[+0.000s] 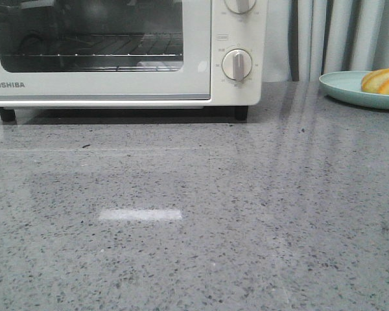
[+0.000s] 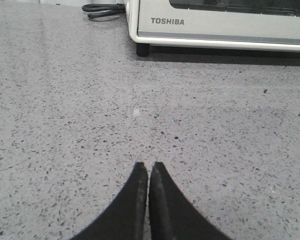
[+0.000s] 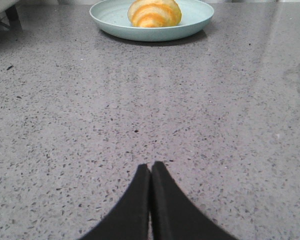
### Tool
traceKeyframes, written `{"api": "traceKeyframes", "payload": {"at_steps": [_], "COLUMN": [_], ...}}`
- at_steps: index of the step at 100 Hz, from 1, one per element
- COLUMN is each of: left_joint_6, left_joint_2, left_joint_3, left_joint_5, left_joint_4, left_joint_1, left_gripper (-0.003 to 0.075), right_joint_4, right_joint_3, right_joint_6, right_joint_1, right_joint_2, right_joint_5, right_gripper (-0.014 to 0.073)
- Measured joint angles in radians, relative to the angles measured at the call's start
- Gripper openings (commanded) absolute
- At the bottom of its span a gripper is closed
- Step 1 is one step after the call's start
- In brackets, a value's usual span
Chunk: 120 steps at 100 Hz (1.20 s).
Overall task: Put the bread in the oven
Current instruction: 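Move the left gripper up to the toaster oven door handle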
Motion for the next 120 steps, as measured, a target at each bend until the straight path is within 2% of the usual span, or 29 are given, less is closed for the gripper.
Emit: {"api": "traceKeyframes", "payload": {"at_steps": [94, 106, 120], "left_joint_6": [0.0, 0.0, 0.0], "left_joint_2": [0.0, 0.0, 0.0], "left_joint_3": [0.0, 0.001, 0.001], "left_joint_5": [0.0, -0.024, -0.123], "left_joint_4": [0.006, -0.033, -0.305], "left_joint_1": [0.0, 0.0, 0.0], "left_gripper": [-0.0021, -0.0021, -0.0021], "right_joint_4": [-0.01, -0.005, 0.106], "right_joint_3": [0.0, 0.0, 0.0], "right_joint_6": [0.0, 0.0, 0.0], "right_joint_1": [0.0, 0.0, 0.0], "right_joint_2": [0.0, 0.0, 0.0], "right_joint_5": [-0.011, -0.121, -0.346], "right_gripper": [-0.006, -0.006, -0.006]}}
